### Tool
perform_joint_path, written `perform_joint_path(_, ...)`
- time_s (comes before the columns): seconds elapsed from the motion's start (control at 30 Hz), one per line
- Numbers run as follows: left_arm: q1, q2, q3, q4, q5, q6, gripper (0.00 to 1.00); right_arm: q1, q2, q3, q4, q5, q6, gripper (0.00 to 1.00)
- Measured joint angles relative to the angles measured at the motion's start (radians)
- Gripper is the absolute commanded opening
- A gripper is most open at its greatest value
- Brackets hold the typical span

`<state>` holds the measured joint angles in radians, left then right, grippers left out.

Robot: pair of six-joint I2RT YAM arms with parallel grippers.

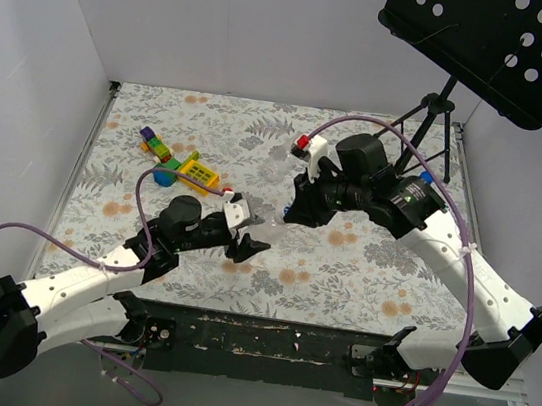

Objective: Screw on the bottle caps
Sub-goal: Screw the bottle cap onto the plastic bottle.

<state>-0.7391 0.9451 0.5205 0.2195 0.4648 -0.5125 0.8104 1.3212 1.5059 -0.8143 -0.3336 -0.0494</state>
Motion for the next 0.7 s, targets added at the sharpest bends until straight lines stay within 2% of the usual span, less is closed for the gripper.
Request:
perform_joint_path(0.17,-0.024,-0.042,-0.042,0.02,-0.139,0.037,0.08,0.001,-0.002,-0.04,0.058,0.043,0.171,0.03)
perform_joint_path(0.2,-0.023,-0.044,-0.044,0.036,-0.163,0.052,0.08,0.001,-0.002,-0.046,0.058,0.042,0.202,0.09)
perform_joint_path(0.33,-0.041,-0.068,-0.044,0.102,-0.225,0.101,0.07,0.01,0.006,-0.049,0.055,0.028,0.263,0.48)
perform_joint_path(0.4,-0.045,-0.077,-0.043,0.116,-0.238,0.106,0.06,0.011,0.002,-0.049,0.055,0.025,0.268,0.58)
perform_joint_path(0.53,-0.046,-0.08,-0.04,0.123,-0.249,0.098,0.05,0.011,-0.039,-0.04,0.055,0.05,0.239,0.67)
perform_joint_path(0.7,-0.046,-0.072,-0.026,0.124,-0.256,0.069,0.05,0.011,-0.16,-0.04,0.086,0.104,0.226,0.73)
